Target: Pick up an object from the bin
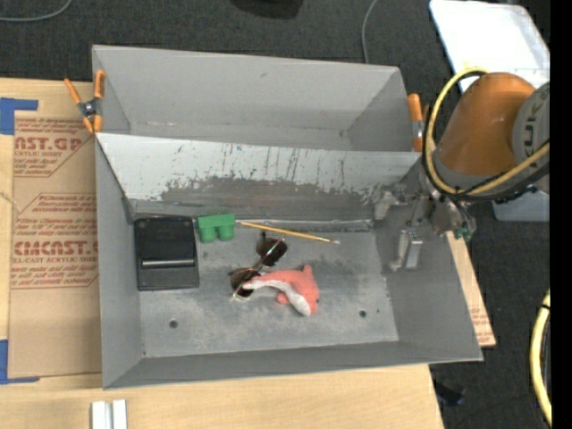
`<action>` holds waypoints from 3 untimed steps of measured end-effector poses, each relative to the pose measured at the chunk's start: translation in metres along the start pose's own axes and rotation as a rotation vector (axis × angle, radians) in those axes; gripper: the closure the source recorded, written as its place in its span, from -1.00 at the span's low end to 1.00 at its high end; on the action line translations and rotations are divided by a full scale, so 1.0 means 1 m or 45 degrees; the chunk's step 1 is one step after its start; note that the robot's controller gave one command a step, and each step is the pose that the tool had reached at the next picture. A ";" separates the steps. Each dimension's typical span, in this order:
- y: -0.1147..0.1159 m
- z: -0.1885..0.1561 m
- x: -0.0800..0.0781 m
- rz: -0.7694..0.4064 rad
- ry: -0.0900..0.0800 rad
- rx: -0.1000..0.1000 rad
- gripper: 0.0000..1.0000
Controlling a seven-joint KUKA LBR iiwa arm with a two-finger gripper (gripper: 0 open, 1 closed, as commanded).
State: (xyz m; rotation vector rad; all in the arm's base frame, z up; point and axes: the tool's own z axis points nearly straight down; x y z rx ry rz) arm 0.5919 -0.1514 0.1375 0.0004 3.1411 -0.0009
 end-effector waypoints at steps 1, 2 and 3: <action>0.000 -0.001 -0.001 -0.001 -0.002 0.001 -1.00; 0.065 0.067 0.001 -0.043 -0.008 0.002 -1.00; 0.105 0.064 0.018 -0.207 -0.016 0.008 -1.00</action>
Offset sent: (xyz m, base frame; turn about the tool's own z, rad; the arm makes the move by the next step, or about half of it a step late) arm -0.0010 0.0653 -0.0675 -0.0337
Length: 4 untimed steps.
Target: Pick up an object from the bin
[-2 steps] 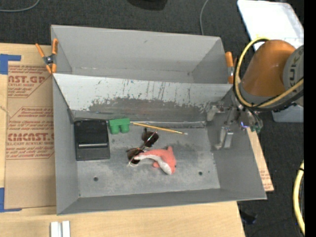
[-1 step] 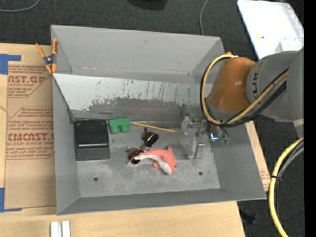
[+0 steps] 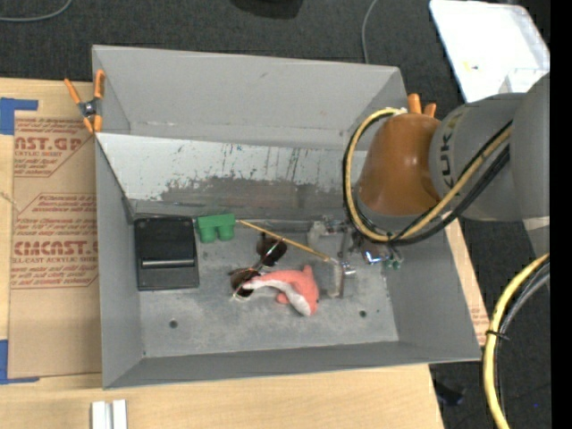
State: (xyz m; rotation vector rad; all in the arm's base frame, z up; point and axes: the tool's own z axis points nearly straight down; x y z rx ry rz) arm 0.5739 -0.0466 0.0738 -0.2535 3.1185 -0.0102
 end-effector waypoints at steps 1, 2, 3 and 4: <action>0.002 0.002 -0.014 -0.006 0.004 -0.004 -1.00; 0.040 0.003 -0.021 0.037 -0.002 -0.004 -1.00; 0.065 0.003 -0.017 -0.217 -0.003 -0.001 -1.00; 0.096 0.003 -0.022 -0.027 -0.005 -0.005 -1.00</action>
Offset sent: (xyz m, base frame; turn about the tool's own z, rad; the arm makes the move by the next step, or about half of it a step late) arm 0.0135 0.0494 -0.0038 0.0340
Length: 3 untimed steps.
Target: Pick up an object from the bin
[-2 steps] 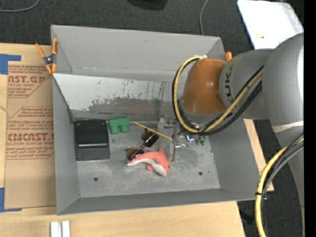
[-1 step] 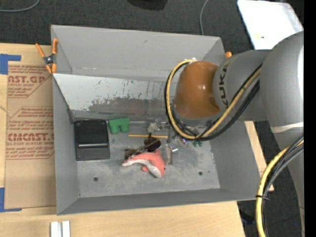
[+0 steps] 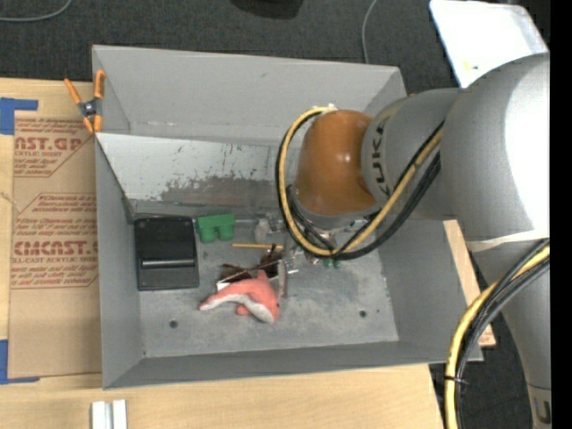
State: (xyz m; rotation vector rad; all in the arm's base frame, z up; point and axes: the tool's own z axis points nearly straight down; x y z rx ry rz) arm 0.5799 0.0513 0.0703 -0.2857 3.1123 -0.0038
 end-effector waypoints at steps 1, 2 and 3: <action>0.023 0.000 -0.014 -0.354 -0.004 0.003 1.00; 0.023 0.000 -0.014 -0.355 -0.005 0.003 1.00; 0.020 -0.064 -0.008 -0.408 0.003 0.002 1.00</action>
Offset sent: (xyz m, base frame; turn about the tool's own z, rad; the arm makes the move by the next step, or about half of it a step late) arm 0.0000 0.0000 0.0000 0.0000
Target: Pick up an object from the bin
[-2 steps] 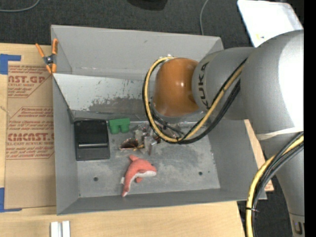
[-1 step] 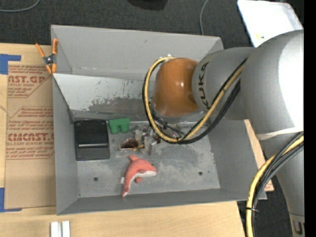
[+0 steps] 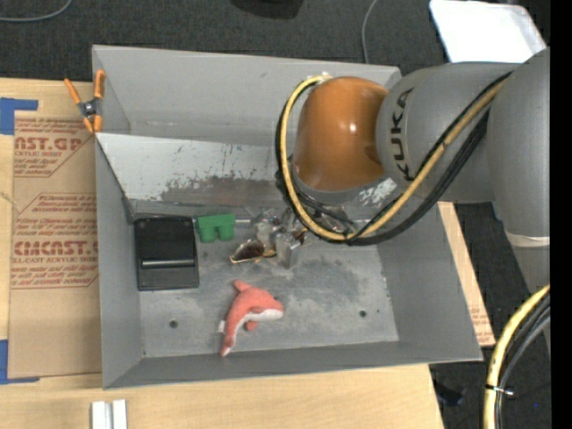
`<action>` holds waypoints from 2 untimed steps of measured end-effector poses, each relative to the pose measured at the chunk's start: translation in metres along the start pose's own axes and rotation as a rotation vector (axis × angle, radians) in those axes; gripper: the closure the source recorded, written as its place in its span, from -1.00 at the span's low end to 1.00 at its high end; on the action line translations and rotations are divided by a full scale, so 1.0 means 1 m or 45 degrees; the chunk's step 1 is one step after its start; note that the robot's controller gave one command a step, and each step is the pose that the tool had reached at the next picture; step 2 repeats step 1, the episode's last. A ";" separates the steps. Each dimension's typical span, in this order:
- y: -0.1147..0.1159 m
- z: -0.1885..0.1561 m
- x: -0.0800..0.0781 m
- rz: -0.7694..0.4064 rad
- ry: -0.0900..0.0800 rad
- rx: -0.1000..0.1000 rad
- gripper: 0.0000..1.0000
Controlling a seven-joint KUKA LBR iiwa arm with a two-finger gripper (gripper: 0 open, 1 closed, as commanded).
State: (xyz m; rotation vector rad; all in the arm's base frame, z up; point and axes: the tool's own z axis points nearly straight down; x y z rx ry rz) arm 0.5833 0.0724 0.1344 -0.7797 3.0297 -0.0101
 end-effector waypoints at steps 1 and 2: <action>0.016 -0.076 -0.009 -0.060 0.004 -0.002 1.00; 0.016 -0.076 -0.009 -0.060 0.004 -0.002 1.00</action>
Offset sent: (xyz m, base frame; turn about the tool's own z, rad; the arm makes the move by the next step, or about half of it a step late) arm -0.0054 0.0612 -0.0380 -0.2286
